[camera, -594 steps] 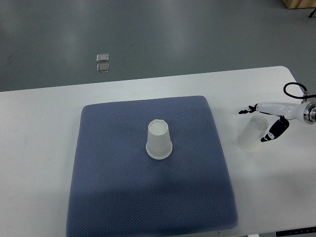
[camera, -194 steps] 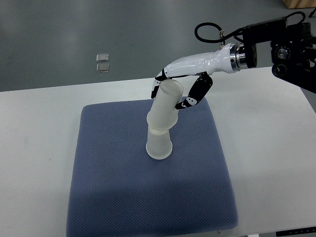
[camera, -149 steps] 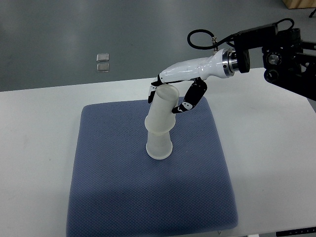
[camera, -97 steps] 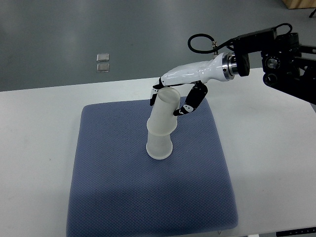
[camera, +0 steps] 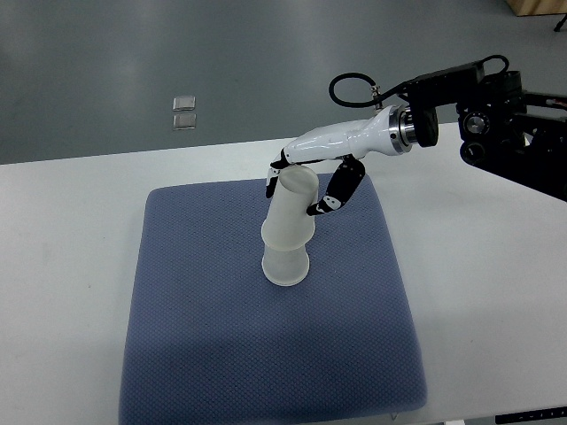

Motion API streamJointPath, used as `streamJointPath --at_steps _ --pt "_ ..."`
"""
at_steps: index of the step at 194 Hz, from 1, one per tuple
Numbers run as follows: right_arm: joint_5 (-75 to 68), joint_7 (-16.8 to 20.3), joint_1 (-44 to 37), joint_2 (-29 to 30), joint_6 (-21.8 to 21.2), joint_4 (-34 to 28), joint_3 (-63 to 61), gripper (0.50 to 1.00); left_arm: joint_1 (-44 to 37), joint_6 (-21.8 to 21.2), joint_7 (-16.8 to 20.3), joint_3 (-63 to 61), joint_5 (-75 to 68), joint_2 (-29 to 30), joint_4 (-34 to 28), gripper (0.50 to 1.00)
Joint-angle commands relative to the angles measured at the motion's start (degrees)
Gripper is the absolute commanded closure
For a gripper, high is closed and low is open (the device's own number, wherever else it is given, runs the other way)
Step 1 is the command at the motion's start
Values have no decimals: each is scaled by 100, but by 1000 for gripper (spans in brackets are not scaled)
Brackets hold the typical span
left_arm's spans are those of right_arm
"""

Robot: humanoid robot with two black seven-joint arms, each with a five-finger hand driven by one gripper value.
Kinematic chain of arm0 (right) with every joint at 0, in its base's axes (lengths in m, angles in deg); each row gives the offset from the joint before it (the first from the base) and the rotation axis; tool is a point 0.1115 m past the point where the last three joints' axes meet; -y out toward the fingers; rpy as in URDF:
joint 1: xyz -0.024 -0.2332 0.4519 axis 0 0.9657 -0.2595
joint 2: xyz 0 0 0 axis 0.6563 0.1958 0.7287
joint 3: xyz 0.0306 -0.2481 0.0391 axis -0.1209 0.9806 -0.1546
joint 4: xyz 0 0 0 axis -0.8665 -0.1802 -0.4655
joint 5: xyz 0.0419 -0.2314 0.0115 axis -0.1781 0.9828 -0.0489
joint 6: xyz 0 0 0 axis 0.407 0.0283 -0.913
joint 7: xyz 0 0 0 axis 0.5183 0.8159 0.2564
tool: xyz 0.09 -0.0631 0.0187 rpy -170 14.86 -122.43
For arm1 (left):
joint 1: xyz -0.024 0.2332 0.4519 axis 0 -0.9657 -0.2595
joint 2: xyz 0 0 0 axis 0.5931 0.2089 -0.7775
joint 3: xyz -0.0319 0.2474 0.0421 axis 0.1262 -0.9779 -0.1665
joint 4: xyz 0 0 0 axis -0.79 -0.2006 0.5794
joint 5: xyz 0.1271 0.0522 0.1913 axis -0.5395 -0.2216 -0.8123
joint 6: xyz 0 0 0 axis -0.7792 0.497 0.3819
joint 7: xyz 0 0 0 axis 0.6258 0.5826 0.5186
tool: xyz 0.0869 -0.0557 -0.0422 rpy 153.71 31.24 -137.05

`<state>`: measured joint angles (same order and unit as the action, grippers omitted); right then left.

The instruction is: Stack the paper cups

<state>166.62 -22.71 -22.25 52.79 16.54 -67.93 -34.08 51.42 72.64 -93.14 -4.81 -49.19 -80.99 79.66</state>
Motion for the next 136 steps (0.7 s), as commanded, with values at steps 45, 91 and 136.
streamJointPath --at_steps 45,91,136 --pt "-32 317 118 197 269 12 -1 583 0 0 3 0 0 0 0 500" --pt "-146 317 267 180 339 372 -97 583 0 0 3 0 8 0 0 500" --pt "-2159 308 918 268 673 1295 -97 585 0 0 3 0 0 0 0 500"
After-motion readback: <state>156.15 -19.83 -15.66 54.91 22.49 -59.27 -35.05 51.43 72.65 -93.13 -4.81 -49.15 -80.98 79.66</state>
